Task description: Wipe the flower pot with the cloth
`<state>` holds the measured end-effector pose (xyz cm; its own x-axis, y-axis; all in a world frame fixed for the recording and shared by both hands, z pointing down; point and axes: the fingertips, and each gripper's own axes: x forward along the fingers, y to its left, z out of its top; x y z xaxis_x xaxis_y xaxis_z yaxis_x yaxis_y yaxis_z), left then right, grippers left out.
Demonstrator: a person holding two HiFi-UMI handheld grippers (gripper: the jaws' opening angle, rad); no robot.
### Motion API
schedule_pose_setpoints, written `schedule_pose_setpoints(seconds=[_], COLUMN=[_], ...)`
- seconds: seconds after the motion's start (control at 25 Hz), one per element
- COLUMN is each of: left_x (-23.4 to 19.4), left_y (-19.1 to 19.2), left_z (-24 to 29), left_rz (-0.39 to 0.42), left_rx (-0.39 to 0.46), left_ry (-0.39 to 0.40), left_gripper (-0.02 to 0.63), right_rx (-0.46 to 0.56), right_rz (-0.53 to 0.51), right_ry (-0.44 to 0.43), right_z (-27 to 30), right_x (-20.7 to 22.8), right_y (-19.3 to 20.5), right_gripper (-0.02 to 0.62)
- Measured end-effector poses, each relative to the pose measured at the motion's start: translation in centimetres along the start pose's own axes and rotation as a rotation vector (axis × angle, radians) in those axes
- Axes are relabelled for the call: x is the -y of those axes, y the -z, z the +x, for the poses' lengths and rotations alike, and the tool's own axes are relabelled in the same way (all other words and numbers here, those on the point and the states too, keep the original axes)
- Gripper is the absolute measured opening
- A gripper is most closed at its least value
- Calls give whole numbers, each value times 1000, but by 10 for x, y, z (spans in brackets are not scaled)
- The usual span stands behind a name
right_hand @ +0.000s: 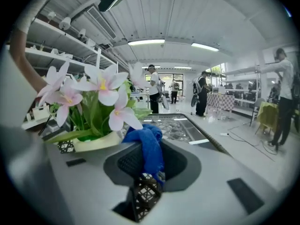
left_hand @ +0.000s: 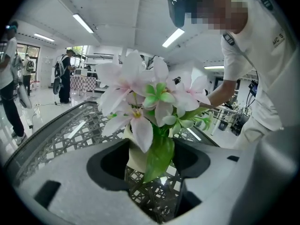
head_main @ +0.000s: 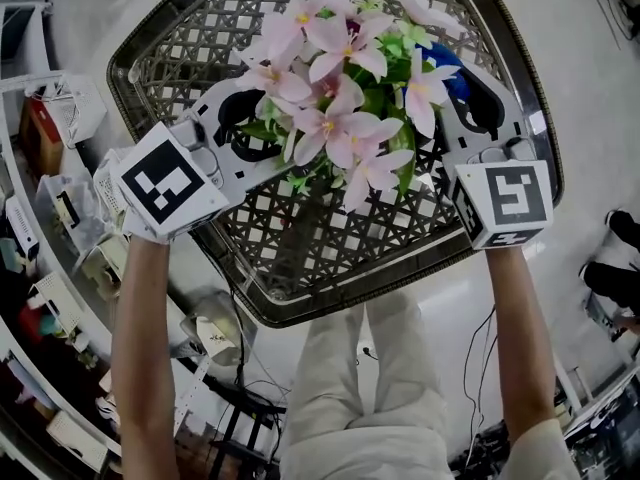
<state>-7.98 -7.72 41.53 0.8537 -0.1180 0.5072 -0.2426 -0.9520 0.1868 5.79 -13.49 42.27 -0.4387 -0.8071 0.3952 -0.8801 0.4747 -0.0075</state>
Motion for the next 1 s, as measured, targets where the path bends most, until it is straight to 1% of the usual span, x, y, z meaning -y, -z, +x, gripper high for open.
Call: schedule_pose_setpoints(seconds=[0.12,0.24,0.36,0.44,0.56,0.68,0.72,0.8,0.88,0.92,0.96,1.0], left_x=[5,9,16,26,52,82,92,111,126,132,137,143], left_y=[-9,-23,-26,-27,-36,-53,-61,-83,-106,-117,-127,-137], left_z=[-11,-23,-32,-42,-63,-90,-100,-118,-136,-144,-151,-157], left_rz=[-47,-86,-86,-97,-112,-153,-167,-183,-190,-191,-192,-197], left_rx=[84,156,168,172,191,228,245,284,316,328,340,356], left_ry=[-41,-105,-177,-231,-314,-397,-423,-469,-518,-541,-556,-563], left_gripper=[284,311,311,310,310,310,294,224,132,69,37,35], right_rx=[9,4,-6,-16,-18,-13,-7,11,33,44,53,59], right_rz=[37,35,35,53,94,137,155,185,198,196,188,177], right_ry=[11,5,9,20,23,31,35,43,40,32,21,8], right_z=[-14,-28,-41,-54,-75,-101,-110,-132,-153,-163,-173,-183], right_x=[4,3,4,6,8,9,8,4,-3,-8,-14,-19], right_y=[-9,-14,-16,-19,-31,-50,-59,-80,-105,-117,-129,-141], right_gripper=[98,98,98,98,97,97,97,97,95,97,97,95])
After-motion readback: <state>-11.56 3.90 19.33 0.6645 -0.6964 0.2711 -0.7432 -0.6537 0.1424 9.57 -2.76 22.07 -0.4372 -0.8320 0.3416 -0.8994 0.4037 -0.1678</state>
